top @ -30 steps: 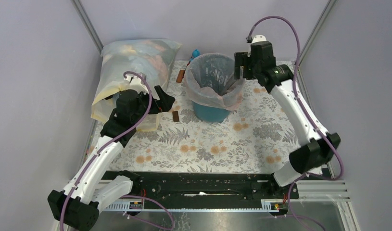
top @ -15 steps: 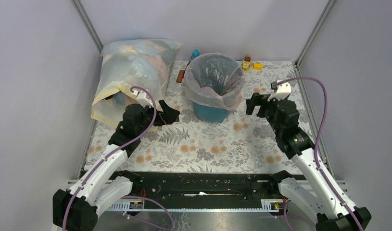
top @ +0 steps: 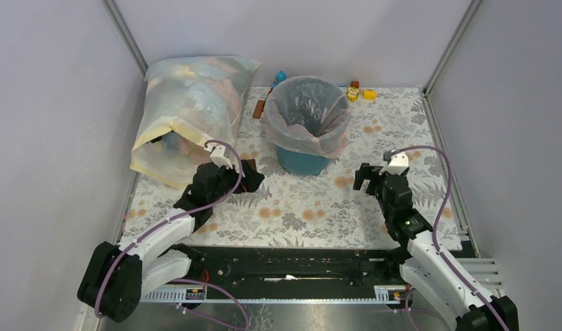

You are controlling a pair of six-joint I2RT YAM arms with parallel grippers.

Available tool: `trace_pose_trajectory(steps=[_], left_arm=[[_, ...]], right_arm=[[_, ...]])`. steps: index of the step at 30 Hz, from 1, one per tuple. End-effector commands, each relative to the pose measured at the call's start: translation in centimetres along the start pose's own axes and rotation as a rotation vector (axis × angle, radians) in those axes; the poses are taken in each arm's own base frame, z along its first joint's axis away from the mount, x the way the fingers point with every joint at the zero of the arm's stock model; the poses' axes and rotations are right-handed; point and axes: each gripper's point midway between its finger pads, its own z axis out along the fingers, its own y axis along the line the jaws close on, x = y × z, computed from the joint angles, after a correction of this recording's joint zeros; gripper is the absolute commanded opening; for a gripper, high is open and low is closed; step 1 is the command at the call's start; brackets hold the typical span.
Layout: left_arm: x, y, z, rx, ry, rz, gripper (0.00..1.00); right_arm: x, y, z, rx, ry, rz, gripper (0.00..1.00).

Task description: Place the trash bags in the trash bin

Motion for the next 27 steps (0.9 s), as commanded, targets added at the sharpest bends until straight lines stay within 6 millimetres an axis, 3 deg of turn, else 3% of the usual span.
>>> trace_pose_trajectory(steps=[1,6,10,15,18,22,25,27], left_arm=[[-2.4,0.3,0.6,-0.013,-0.101,0.115,0.99],[-3.9,1.7,-0.4,-0.101,-0.178,0.166,0.99],[-5.9,2.3,-2.3,-0.157,-0.29,0.2,0.99],[-7.5,4.4,-4.8,-0.266,-0.444,0.234,0.99],[-7.8,6.0,-5.9,-0.335,-0.511,0.265,0.99],[-7.9,6.4,-6.6,-0.326,-0.604,0.328,0.99],[-8.5,6.8,-6.5,-0.364,-0.611,0.356,0.99],[-8.9,7.3,-6.1,-0.398,-0.603,0.384,0.99]], right_arm=[[-0.4,-0.2,0.4,-0.018,-0.109,-0.036,0.97],[-1.1,-1.6,0.5,0.048,-0.182,-0.045,0.96],[-0.8,-3.5,1.1,0.155,-0.194,-0.114,0.97],[-0.1,-4.0,2.0,0.162,-0.225,-0.214,1.0],[0.6,-4.0,2.8,0.154,-0.24,-0.289,1.0],[0.7,-5.4,4.5,0.2,-0.283,-0.212,0.98],[0.7,-6.7,6.2,0.225,-0.298,-0.178,0.96],[1.7,-7.8,7.3,0.247,-0.272,-0.144,0.93]])
